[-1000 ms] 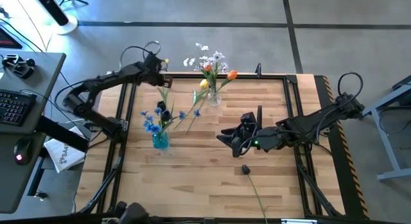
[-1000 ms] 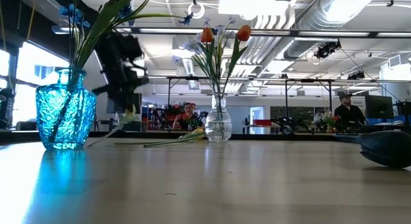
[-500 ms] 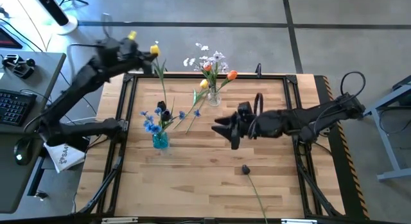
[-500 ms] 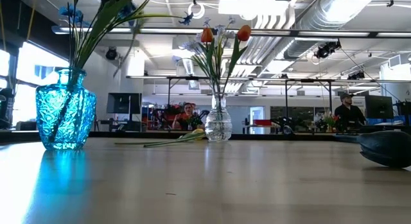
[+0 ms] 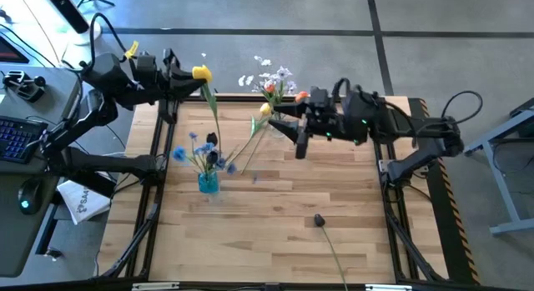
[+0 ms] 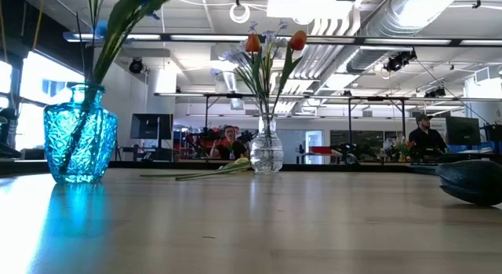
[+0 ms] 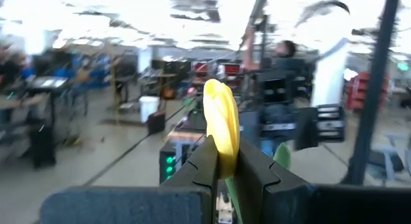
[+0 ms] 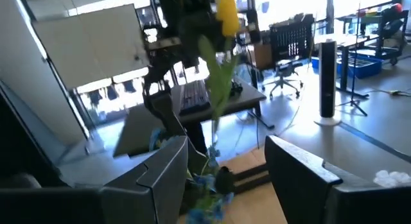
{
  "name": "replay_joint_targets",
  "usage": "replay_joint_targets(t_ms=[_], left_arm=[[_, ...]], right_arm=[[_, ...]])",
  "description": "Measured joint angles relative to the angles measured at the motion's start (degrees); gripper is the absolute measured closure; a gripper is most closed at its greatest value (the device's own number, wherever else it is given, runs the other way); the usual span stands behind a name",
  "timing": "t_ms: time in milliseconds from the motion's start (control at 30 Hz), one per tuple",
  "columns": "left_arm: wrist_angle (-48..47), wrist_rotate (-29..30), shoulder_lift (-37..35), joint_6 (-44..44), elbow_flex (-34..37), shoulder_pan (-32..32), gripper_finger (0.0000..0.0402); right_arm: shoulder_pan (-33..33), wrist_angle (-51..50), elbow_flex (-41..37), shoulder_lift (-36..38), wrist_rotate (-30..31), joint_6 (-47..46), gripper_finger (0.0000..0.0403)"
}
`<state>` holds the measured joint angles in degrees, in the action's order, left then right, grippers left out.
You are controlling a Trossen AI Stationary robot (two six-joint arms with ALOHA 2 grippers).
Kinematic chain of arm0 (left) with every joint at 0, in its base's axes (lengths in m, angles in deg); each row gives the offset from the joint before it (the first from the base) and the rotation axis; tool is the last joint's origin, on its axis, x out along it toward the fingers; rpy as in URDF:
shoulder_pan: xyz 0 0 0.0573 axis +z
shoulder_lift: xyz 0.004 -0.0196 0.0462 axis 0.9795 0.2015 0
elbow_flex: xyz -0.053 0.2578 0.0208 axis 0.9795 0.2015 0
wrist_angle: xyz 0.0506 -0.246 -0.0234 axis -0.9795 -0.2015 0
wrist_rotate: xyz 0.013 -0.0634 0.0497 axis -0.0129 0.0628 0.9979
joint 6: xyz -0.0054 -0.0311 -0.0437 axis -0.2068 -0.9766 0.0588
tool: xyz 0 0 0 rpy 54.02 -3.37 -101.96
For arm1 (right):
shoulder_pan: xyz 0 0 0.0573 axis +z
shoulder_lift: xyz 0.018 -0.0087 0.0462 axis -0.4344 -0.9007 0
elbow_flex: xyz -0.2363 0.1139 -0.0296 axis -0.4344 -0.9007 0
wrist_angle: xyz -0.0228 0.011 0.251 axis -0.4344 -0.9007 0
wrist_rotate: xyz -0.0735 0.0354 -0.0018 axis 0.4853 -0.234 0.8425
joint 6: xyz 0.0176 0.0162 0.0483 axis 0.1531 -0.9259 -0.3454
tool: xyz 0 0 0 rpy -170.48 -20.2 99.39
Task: Sort flowers into vase by color
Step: Put the left yellow flower into the transparent vase
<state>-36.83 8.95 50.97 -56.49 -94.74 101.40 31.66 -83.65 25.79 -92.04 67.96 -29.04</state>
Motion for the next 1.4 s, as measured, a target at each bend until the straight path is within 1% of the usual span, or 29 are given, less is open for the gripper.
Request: replay_joint_targets(t_ms=[100,233,433,567,633,733,833,1000,1033,1133,1200,1300,1400], left_arm=[[2.38,0.71,2.03,4.04,0.00,-3.38,0.0381],[3.89,2.62,5.05,8.43,0.02,-6.08,0.0381],[5.16,2.84,8.81,13.70,0.07,-8.09,0.0381],[5.14,2.82,10.44,15.05,0.07,-9.13,0.0381],[5.20,2.84,10.91,15.10,0.07,-9.41,0.0381],[5.18,2.84,11.59,15.12,0.07,-9.81,0.0381],[5.22,2.82,12.12,15.14,0.07,-10.12,0.0381],[4.99,3.40,12.56,15.14,0.07,-10.41,0.0381],[4.75,4.27,12.58,15.06,0.07,-10.41,0.0381],[3.54,7.54,12.35,14.74,0.08,-10.42,0.0371],[1.24,9.20,11.76,14.73,0.11,-10.30,0.0354],[-3.83,12.85,10.03,14.74,0.11,-10.32,0.0322],[-9.28,14.54,7.92,15.01,0.03,-10.30,0.0294]], right_arm=[[-2.20,-3.21,4.77,-3.91,-3.87,1.31,0.0199],[-4.44,-4.33,9.79,-8.83,-7.58,3.35,0.0199],[-6.12,-7.84,15.24,-14.32,-7.98,4.49,0.0199],[-6.37,-10.40,17.21,-15.82,-7.96,3.57,0.0201],[-6.32,-10.71,17.12,-15.96,-7.97,3.48,0.0211],[-6.32,-11.22,17.07,-16.00,-7.98,3.46,0.0243],[-6.42,-11.16,17.07,-15.98,-7.98,3.51,0.0291],[-7.02,-12.05,17.05,-15.98,-7.97,3.89,0.0383],[-7.06,-12.42,17.05,-15.98,-7.90,3.90,0.0392],[-7.06,-14.27,17.05,-15.59,-5.76,3.45,0.0390],[-7.06,-16.78,17.05,-15.20,-3.55,3.46,0.0396],[-5.78,-22.24,17.05,-14.46,3.41,3.45,0.0397],[-3.43,-24.92,17.02,-14.41,10.14,6.37,0.0400]])
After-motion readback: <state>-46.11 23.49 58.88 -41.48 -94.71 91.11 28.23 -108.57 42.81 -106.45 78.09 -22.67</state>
